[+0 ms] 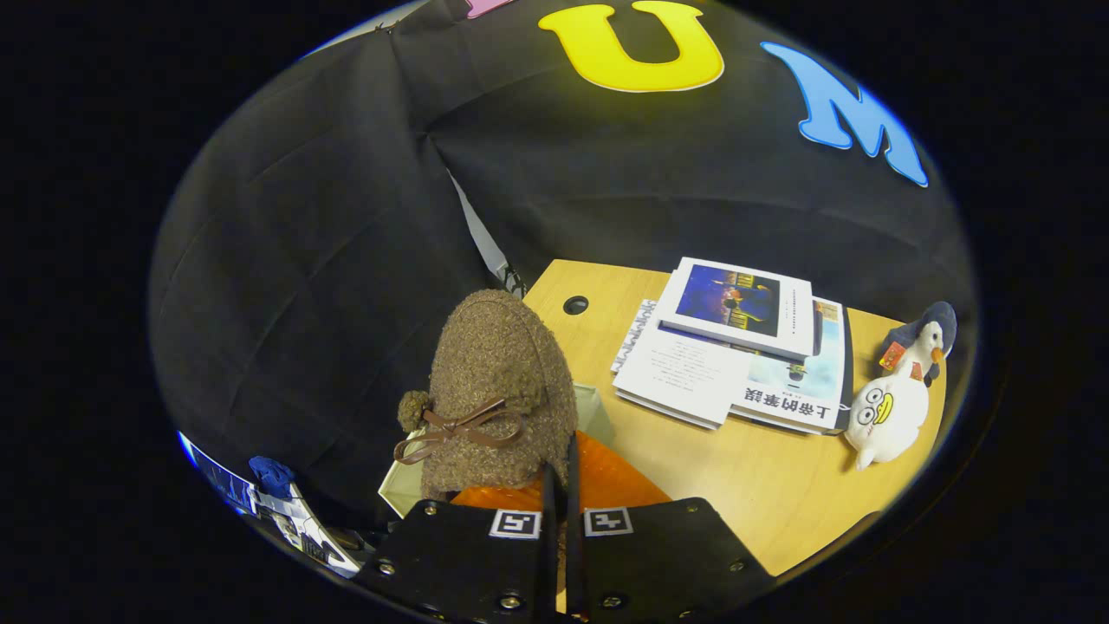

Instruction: Open the storage box then place both shoes into the box .Put the left shoe in first, then the right shoe, with the right side of both shoes facing outward in a uniform manner.

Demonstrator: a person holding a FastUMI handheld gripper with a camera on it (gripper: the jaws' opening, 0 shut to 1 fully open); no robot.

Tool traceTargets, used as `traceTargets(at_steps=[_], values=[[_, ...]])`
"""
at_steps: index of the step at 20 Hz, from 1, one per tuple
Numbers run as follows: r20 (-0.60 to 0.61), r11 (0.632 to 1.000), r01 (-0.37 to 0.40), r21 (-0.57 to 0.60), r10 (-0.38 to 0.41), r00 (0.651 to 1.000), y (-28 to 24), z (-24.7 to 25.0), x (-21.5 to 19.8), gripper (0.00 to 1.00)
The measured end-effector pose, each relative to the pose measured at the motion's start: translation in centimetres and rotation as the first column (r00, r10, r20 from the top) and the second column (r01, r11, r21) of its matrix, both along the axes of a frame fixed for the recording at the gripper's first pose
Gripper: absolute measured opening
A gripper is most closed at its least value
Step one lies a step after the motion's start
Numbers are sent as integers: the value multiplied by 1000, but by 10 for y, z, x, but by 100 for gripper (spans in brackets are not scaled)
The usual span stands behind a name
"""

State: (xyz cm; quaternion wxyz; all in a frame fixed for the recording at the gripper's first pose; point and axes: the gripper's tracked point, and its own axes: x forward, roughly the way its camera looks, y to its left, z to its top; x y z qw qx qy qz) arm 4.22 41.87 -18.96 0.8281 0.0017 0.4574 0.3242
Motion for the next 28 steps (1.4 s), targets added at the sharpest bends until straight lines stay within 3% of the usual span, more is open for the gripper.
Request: traceTargets(at_steps=[9,18,19,21,25,28], values=[[-67,997,-65,-45,62,996,64,-36,-32,4],[-115,996,-82,-41,77,990,90,-52,-46,5],[-130,996,-89,-26,85,988,94,-52,-51,10],[-135,995,-97,-7,95,986,95,-58,-54,34],[-59,997,-76,16,77,995,84,-38,-40,97],[30,997,-57,44,56,998,65,-8,-29,98]])
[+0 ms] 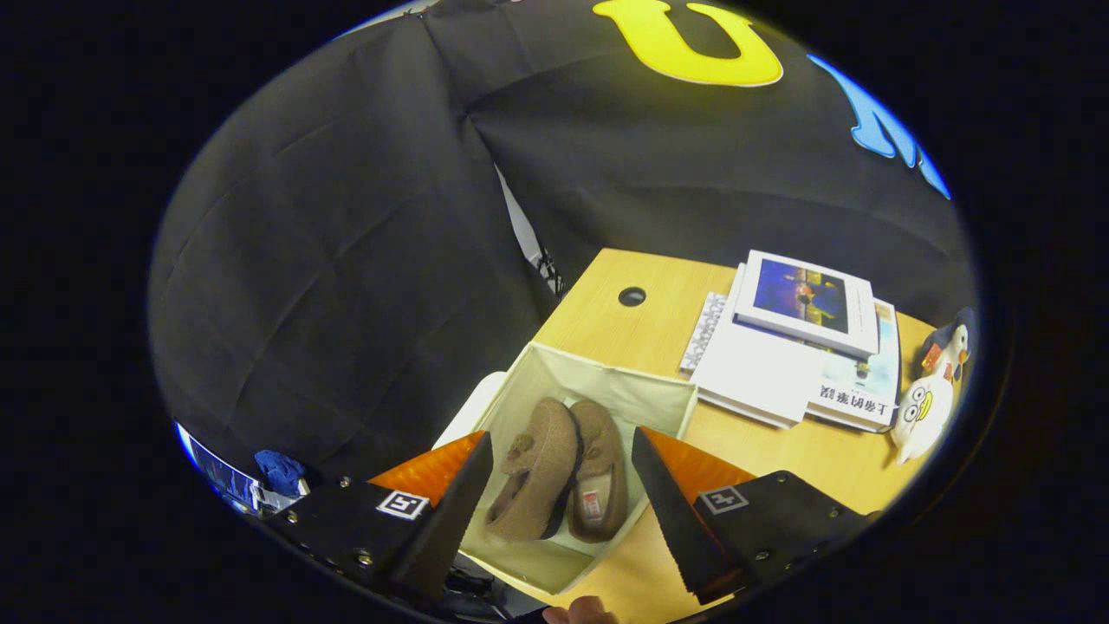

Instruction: Open the storage box then place both shoes into the box .Put the left shoe in first, then the right shoe, with the right side of both shoes facing outward in a uniform manner.

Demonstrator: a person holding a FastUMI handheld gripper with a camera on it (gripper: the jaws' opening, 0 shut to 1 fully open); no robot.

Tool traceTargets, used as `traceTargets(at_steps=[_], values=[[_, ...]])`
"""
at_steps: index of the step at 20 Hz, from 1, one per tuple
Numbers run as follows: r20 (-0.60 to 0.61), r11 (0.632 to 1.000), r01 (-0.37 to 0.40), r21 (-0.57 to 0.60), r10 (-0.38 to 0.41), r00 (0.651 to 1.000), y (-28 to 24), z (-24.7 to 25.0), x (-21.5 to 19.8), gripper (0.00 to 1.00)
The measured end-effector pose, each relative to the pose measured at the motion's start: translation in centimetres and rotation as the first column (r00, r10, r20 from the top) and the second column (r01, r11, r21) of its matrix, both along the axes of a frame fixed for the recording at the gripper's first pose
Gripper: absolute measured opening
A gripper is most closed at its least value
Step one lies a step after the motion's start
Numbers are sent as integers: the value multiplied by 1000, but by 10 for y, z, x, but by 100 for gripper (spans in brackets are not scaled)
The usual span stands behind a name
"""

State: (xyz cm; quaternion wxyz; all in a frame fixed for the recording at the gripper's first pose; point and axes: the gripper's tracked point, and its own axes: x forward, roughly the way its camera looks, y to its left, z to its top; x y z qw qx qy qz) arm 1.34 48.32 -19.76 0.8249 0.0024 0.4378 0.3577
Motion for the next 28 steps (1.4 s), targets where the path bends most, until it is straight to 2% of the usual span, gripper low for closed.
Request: traceTargets(at_steps=[3,6,11,14,15,21,28], values=[[114,998,34,56,-41,993,-30,45,11,98],[264,994,83,64,-97,960,-74,73,26,98],[439,966,236,108,-260,860,-158,131,31,98],[514,929,338,155,-367,775,-213,163,30,97],[532,916,366,166,-395,749,-231,170,29,97],[554,850,485,207,-510,658,-334,194,19,98],[578,815,517,262,-561,593,-451,194,22,97]])
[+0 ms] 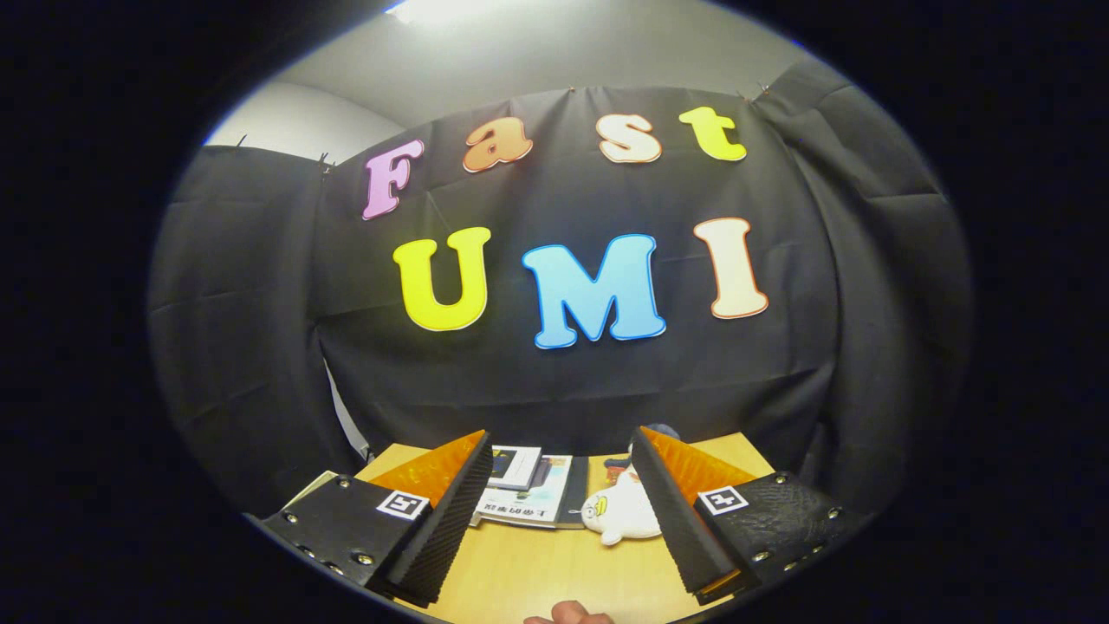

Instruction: Open the storage box then place both shoes into the box .Put the left shoe in first, then the right shoe, with the right side of both shoes facing outward in a uniform manner.

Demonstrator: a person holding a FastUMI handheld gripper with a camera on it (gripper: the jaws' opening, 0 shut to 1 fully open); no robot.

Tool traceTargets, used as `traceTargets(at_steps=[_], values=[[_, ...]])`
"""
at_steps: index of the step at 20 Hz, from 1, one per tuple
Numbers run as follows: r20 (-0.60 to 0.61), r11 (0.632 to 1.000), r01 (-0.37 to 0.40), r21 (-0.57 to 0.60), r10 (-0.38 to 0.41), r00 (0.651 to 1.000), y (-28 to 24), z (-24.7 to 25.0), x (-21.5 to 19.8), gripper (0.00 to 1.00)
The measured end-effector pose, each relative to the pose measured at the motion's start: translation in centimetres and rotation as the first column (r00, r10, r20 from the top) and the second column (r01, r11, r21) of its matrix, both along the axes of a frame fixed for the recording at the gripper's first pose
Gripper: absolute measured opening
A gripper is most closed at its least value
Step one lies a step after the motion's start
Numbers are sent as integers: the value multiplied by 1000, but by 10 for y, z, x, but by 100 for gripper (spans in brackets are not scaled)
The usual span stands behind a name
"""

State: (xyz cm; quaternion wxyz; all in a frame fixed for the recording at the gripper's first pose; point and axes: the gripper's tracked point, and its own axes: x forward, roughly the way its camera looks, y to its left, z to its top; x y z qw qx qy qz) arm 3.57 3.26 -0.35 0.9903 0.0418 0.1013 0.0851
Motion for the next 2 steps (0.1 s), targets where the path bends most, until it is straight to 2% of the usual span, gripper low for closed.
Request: traceTargets(at_steps=[2], values=[[45,1000,-5,13,5,999,-29,-5,7,98]])
